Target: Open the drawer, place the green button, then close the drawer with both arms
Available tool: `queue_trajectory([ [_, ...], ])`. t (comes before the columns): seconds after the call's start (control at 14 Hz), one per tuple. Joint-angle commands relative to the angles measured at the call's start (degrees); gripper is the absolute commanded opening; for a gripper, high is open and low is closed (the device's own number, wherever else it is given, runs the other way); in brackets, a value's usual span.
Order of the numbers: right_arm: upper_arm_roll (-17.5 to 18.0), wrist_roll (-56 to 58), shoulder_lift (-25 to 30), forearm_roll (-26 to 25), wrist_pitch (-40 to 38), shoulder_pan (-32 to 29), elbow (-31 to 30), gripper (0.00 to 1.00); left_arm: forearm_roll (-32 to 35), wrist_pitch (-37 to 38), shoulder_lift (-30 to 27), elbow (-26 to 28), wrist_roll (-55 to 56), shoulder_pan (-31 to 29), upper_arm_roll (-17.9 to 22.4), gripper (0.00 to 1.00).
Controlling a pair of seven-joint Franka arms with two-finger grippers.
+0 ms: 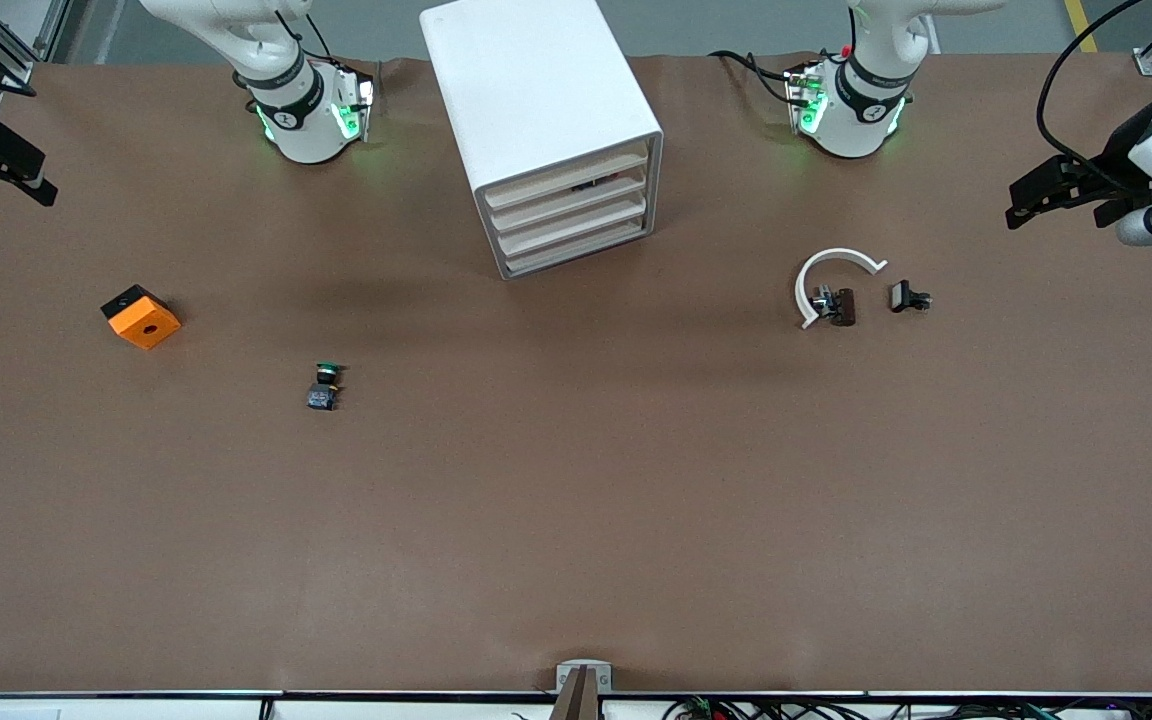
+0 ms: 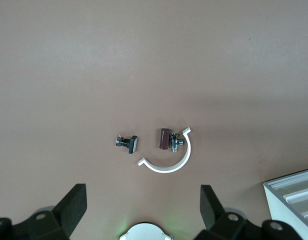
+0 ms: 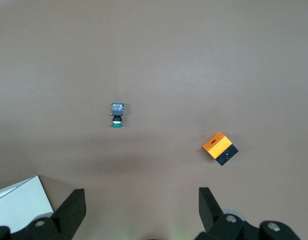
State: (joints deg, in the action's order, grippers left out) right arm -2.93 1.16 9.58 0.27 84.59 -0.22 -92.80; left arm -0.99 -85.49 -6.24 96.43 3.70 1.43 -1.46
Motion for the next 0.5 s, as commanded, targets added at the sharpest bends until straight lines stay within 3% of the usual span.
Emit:
queue_trajectory([
  [0.0,0.1,0.0,1.0,0.3,-0.2,0.0,-0.6,1.0,0.8,0.4,0.2,-0.6,0.8,0.2,0.0,1.0],
  [0.43,0.1,0.0,1.0,0.4,0.0,0.0,-0.6,1.0,1.2,0.4,1.2,-0.6,1.9,0.3,0.0,1.0],
])
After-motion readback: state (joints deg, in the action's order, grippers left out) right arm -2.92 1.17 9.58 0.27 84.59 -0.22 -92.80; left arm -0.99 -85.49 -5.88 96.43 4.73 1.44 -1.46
